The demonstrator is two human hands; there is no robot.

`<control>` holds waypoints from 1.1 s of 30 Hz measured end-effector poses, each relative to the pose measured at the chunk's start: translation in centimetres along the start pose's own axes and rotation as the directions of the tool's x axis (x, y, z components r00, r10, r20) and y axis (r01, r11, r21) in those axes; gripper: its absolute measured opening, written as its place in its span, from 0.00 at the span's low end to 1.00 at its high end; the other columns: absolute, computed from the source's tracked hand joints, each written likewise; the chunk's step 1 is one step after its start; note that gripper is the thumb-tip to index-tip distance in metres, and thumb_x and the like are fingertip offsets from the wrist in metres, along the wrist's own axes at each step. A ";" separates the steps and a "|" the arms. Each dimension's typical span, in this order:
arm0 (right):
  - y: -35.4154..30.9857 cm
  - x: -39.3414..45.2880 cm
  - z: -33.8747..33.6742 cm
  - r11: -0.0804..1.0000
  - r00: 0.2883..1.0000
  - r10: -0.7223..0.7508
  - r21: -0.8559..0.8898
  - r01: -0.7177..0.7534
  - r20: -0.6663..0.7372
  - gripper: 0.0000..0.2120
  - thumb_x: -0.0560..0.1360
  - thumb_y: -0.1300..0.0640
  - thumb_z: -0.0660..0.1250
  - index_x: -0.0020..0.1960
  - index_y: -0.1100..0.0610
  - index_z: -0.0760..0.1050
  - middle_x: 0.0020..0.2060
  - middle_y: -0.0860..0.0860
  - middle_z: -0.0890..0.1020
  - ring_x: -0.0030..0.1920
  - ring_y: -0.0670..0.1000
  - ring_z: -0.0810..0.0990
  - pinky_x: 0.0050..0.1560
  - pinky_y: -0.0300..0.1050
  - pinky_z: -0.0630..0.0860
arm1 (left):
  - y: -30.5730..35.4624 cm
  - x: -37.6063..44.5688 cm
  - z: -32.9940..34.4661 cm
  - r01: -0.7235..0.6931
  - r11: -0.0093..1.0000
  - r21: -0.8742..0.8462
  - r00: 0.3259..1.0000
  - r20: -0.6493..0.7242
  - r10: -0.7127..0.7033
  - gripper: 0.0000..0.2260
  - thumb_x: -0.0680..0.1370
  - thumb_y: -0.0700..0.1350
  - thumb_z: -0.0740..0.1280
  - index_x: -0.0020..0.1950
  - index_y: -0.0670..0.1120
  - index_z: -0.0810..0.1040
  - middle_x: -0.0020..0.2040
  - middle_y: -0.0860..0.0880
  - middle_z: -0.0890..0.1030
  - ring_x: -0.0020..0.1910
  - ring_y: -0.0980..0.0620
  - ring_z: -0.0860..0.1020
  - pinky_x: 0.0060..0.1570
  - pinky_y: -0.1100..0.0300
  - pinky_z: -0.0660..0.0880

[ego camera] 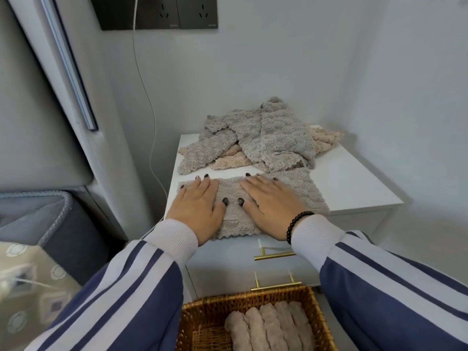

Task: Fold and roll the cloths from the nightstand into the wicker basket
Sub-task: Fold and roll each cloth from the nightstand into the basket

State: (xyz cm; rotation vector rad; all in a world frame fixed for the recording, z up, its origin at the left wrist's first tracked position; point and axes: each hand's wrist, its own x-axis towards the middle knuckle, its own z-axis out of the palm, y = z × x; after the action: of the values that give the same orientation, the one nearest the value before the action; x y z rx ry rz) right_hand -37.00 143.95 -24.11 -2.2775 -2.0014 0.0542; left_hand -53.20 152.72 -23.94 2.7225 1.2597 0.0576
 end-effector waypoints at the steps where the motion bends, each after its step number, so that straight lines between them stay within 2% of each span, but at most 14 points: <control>1: 0.4 0.0 0.0 1.000 1.000 0.022 -0.010 -0.022 0.019 0.28 0.82 0.42 0.41 0.79 0.50 0.45 0.78 0.48 0.48 0.78 0.48 0.44 0.76 0.50 0.42 | -0.3 0.1 0.0 0.024 1.000 0.007 1.000 0.016 -0.024 0.28 0.82 0.58 0.46 0.80 0.51 0.44 0.80 0.50 0.44 0.78 0.52 0.42 0.76 0.53 0.40; 5: 2.4 -0.1 -0.3 0.991 0.989 0.132 -0.048 -0.129 0.072 0.32 0.79 0.35 0.40 0.78 0.47 0.41 0.78 0.47 0.44 0.78 0.49 0.43 0.76 0.54 0.41 | -1.1 0.5 0.0 0.088 0.995 -0.036 0.994 0.071 -0.085 0.28 0.81 0.62 0.43 0.79 0.54 0.41 0.80 0.51 0.42 0.78 0.53 0.40 0.76 0.50 0.39; 8: 3.6 0.0 -0.6 0.983 0.979 0.186 -0.012 -0.185 0.083 0.30 0.80 0.37 0.41 0.78 0.47 0.42 0.78 0.46 0.46 0.78 0.48 0.44 0.76 0.54 0.41 | -1.5 0.8 0.0 0.107 0.986 -0.125 0.993 -0.043 -0.113 0.26 0.82 0.59 0.42 0.79 0.54 0.51 0.79 0.53 0.53 0.78 0.52 0.49 0.76 0.48 0.46; 11: 4.2 0.2 -0.9 0.983 0.982 0.173 0.080 -0.167 -0.081 0.25 0.81 0.44 0.48 0.77 0.49 0.56 0.75 0.48 0.62 0.75 0.50 0.58 0.74 0.53 0.53 | -2.0 1.1 -0.7 0.183 0.968 -0.171 0.962 -0.173 -0.212 0.20 0.83 0.54 0.52 0.75 0.54 0.65 0.73 0.52 0.65 0.71 0.48 0.63 0.70 0.46 0.61; 13: 4.7 0.4 -1.3 0.974 0.966 0.187 0.159 -0.159 -0.181 0.20 0.81 0.48 0.54 0.72 0.49 0.65 0.67 0.48 0.73 0.68 0.50 0.67 0.68 0.51 0.61 | -2.2 1.3 -1.3 0.258 0.961 -0.103 0.950 -0.151 -0.272 0.20 0.81 0.55 0.57 0.73 0.55 0.67 0.69 0.49 0.67 0.69 0.45 0.64 0.66 0.46 0.62; 15: 5.1 0.6 -2.0 0.965 0.961 0.229 0.168 -0.202 -0.155 0.19 0.80 0.48 0.58 0.70 0.47 0.68 0.65 0.48 0.73 0.67 0.52 0.66 0.65 0.50 0.60 | -2.3 1.4 -1.9 0.318 0.943 -0.099 0.942 -0.079 -0.326 0.22 0.79 0.59 0.61 0.71 0.55 0.68 0.67 0.46 0.70 0.67 0.42 0.65 0.64 0.45 0.64; 17: 5.2 0.8 -2.8 0.953 0.954 0.289 0.123 -0.278 -0.081 0.21 0.77 0.44 0.61 0.69 0.46 0.69 0.64 0.49 0.73 0.67 0.54 0.65 0.64 0.51 0.60 | -2.7 1.4 -2.3 0.344 0.917 -0.200 0.936 -0.010 -0.353 0.20 0.76 0.59 0.65 0.66 0.54 0.72 0.62 0.45 0.74 0.64 0.41 0.68 0.64 0.45 0.68; 20: 5.2 0.6 -4.0 0.938 0.939 0.342 0.060 -0.341 -0.011 0.21 0.74 0.40 0.65 0.64 0.45 0.73 0.60 0.50 0.74 0.66 0.56 0.68 0.62 0.52 0.62 | -3.1 1.0 -2.8 0.296 0.877 -0.379 0.950 0.025 -0.310 0.07 0.74 0.52 0.70 0.48 0.53 0.75 0.53 0.46 0.78 0.56 0.42 0.74 0.58 0.46 0.74; 22: 5.4 0.0 -4.4 0.936 0.935 0.348 0.092 -0.341 -0.074 0.12 0.72 0.42 0.69 0.52 0.45 0.77 0.52 0.49 0.74 0.63 0.57 0.69 0.56 0.50 0.63 | -3.1 0.4 -2.9 0.245 0.855 -0.457 0.962 0.001 -0.274 0.08 0.73 0.47 0.72 0.42 0.53 0.72 0.46 0.47 0.78 0.49 0.44 0.77 0.51 0.49 0.77; 24: 5.8 -1.0 -4.6 0.918 0.915 0.376 0.194 -0.346 -0.146 0.08 0.69 0.46 0.72 0.44 0.47 0.77 0.46 0.47 0.73 0.60 0.56 0.70 0.52 0.49 0.60 | -2.9 -0.1 -2.9 0.187 0.829 -0.528 0.967 -0.051 -0.250 0.10 0.73 0.42 0.72 0.39 0.51 0.71 0.40 0.48 0.77 0.41 0.47 0.76 0.43 0.55 0.75; 27: 6.8 -2.8 -5.1 0.848 0.893 0.409 0.439 -0.297 -0.187 0.06 0.69 0.53 0.74 0.39 0.44 0.77 0.51 0.46 0.79 0.59 0.53 0.74 0.60 0.52 0.65 | -2.7 -0.9 -3.4 0.129 0.713 -0.689 0.971 -0.057 -0.231 0.10 0.72 0.35 0.72 0.37 0.45 0.73 0.35 0.48 0.76 0.34 0.50 0.73 0.35 0.59 0.70; 29: 7.3 -4.2 -5.7 0.763 0.878 0.427 0.608 -0.221 -0.217 0.06 0.70 0.58 0.73 0.43 0.47 0.80 0.54 0.48 0.80 0.61 0.51 0.76 0.63 0.49 0.68 | -2.7 -1.7 -4.2 0.129 0.577 -0.807 0.977 0.005 -0.211 0.09 0.71 0.32 0.73 0.41 0.44 0.77 0.38 0.45 0.79 0.38 0.48 0.77 0.43 0.56 0.74; 31: 7.3 -5.7 -6.6 0.690 0.863 0.448 0.704 -0.167 -0.234 0.07 0.71 0.61 0.73 0.48 0.53 0.82 0.50 0.47 0.80 0.55 0.47 0.78 0.57 0.40 0.71 | -2.4 -2.8 -5.1 0.175 0.352 -0.919 0.979 0.125 -0.161 0.11 0.71 0.30 0.71 0.49 0.43 0.80 0.47 0.40 0.82 0.46 0.43 0.80 0.53 0.49 0.77; 33: 7.1 -7.2 -7.3 0.603 0.855 0.474 0.786 -0.140 -0.212 0.06 0.71 0.61 0.73 0.46 0.53 0.81 0.44 0.44 0.80 0.45 0.40 0.78 0.47 0.33 0.71 | -1.8 -4.0 -6.0 0.218 0.180 -0.959 0.974 0.201 -0.108 0.16 0.66 0.29 0.73 0.52 0.39 0.80 0.51 0.37 0.82 0.47 0.41 0.81 0.53 0.48 0.78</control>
State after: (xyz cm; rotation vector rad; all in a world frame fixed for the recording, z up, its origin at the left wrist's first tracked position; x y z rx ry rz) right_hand -30.22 135.54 -17.90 -1.8272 -1.0318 0.3454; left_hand -57.73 151.51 -18.20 1.3787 0.9149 0.5279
